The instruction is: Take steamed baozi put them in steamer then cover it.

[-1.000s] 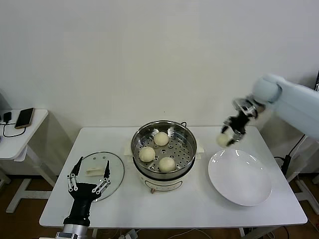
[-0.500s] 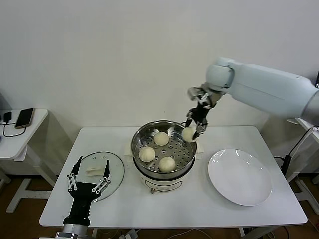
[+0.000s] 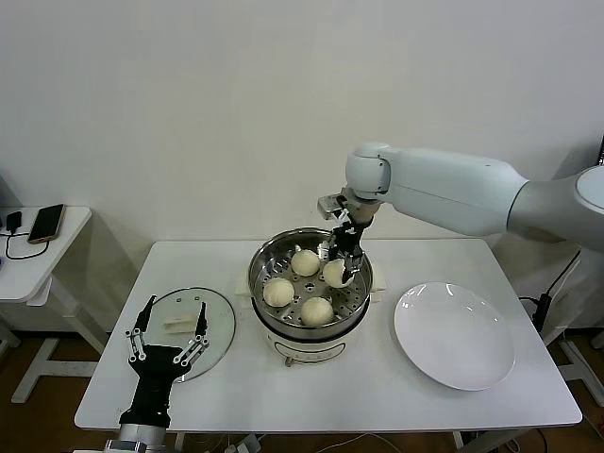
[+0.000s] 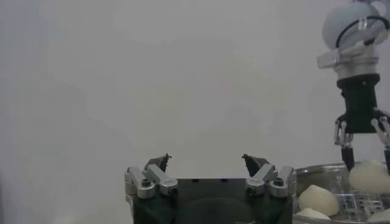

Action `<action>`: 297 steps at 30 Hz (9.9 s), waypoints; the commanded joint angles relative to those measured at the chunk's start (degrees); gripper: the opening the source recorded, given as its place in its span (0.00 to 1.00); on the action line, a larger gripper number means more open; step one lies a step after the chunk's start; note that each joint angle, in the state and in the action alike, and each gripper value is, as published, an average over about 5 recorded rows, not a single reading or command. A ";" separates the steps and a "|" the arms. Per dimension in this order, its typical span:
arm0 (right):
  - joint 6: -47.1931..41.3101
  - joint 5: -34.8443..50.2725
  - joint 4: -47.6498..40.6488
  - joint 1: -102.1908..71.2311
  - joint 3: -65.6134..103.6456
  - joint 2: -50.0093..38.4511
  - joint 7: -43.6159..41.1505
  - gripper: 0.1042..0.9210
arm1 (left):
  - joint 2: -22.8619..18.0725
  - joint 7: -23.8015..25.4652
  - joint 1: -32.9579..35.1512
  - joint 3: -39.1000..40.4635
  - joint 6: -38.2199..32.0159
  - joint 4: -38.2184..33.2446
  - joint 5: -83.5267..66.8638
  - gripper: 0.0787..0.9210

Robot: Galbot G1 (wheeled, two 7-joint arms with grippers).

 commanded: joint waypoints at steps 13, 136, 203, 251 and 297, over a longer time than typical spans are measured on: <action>0.39 -2.51 -1.73 -2.67 -1.10 1.82 1.70 0.68 | -0.12 -0.21 0.21 -0.45 -0.36 -0.27 0.00 0.88; 29.75 -4.01 27.97 -108.14 110.20 -6.90 83.98 0.88 | 5.43 -5.43 -33.41 0.27 5.14 54.68 70.25 0.88; 30.15 -6.79 25.90 -107.41 111.83 -3.36 85.54 0.88 | -9.83 29.06 -48.13 41.51 44.53 22.95 83.10 0.13; 30.37 -8.53 24.75 -106.78 111.14 -2.67 85.34 0.88 | -10.93 27.96 -49.41 35.34 41.20 32.15 86.82 0.13; 30.20 -9.54 25.11 -106.61 110.04 -2.76 84.63 0.88 | -0.51 26.05 -35.05 30.85 41.88 1.99 63.92 0.87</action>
